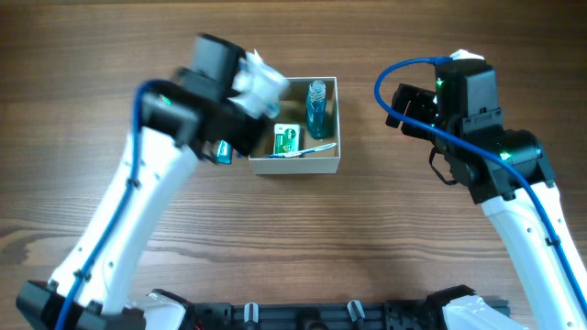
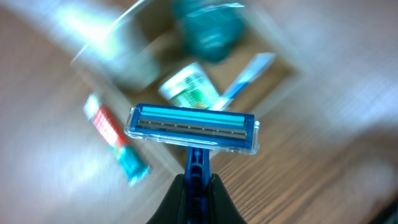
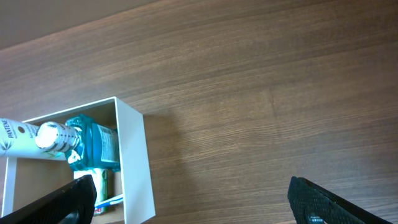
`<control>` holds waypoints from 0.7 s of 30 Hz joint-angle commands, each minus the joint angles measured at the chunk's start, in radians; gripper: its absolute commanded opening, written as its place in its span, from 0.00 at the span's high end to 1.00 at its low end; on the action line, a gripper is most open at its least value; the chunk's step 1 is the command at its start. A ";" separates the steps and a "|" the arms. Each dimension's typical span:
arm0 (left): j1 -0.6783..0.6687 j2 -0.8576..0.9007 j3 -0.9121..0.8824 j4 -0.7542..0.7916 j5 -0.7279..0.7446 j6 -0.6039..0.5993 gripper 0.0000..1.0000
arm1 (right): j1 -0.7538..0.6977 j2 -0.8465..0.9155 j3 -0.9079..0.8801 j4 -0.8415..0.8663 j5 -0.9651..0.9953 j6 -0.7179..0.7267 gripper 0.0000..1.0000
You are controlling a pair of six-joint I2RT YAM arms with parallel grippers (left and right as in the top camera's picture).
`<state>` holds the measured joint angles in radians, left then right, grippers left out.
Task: Pack container
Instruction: 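Carry the razor right and lower it into the white box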
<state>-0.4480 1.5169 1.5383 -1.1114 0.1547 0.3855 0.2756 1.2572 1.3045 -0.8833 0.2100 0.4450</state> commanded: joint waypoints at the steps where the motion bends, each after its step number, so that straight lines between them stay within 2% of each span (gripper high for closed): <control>1: -0.148 0.036 0.001 0.042 -0.079 0.249 0.96 | 0.000 0.007 0.012 0.000 -0.008 0.010 0.00; 4: -0.208 0.086 0.001 0.073 -0.134 0.394 0.96 | 0.000 0.007 0.012 0.000 -0.008 0.010 0.00; 6: -0.224 0.129 0.001 0.113 -0.169 0.434 0.96 | 0.000 0.007 0.012 0.000 -0.008 0.010 0.00; 14: -0.190 0.285 0.001 0.232 -0.207 0.449 0.96 | 0.000 0.007 0.012 0.000 -0.008 0.010 0.00; 18: -0.175 0.336 0.000 0.243 -0.206 0.437 0.94 | 0.000 0.007 0.012 0.000 -0.008 0.009 0.00; 21: -0.176 0.335 0.001 0.244 -0.206 0.385 0.64 | 0.000 0.007 0.012 0.000 -0.008 0.010 0.00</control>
<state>-0.6277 1.8500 1.5379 -0.8715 -0.0341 0.8036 0.2756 1.2572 1.3045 -0.8833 0.2100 0.4450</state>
